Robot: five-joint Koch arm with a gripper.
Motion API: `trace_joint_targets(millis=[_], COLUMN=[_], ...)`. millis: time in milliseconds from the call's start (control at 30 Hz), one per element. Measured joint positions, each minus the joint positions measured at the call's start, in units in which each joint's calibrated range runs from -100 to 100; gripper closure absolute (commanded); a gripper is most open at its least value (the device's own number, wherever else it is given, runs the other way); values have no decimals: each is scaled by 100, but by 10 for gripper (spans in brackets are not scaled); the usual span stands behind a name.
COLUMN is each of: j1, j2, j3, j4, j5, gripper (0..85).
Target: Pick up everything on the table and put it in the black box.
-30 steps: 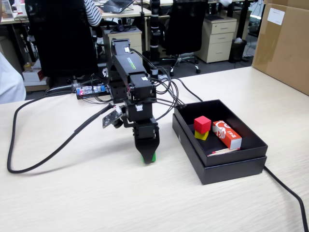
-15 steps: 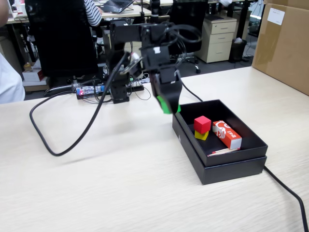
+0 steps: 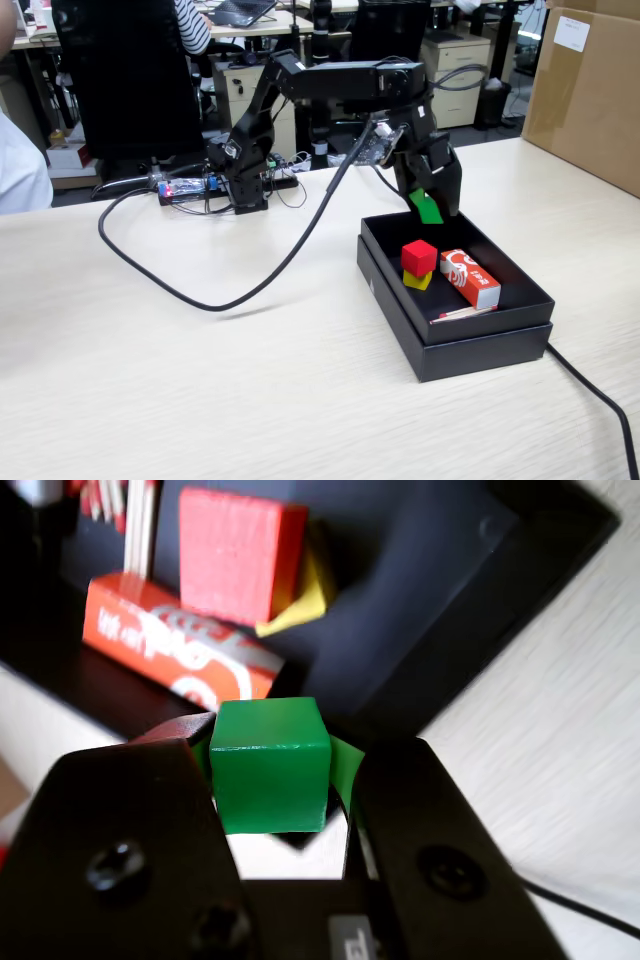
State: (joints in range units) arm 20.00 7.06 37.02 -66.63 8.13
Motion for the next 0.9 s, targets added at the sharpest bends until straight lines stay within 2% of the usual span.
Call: trace_joint_targets(millis=[300, 333, 467, 600, 733, 900], j1=[-239, -239, -244, -244, -259, -283], j2=[854, 854, 867, 854, 673, -557], j3=[-9, -9, -9, -82, -265, -411], j4=[0, 0, 0, 0, 0, 0], j5=[15, 15, 15, 15, 15, 15], gripper=[807, 775, 552, 412, 399, 400])
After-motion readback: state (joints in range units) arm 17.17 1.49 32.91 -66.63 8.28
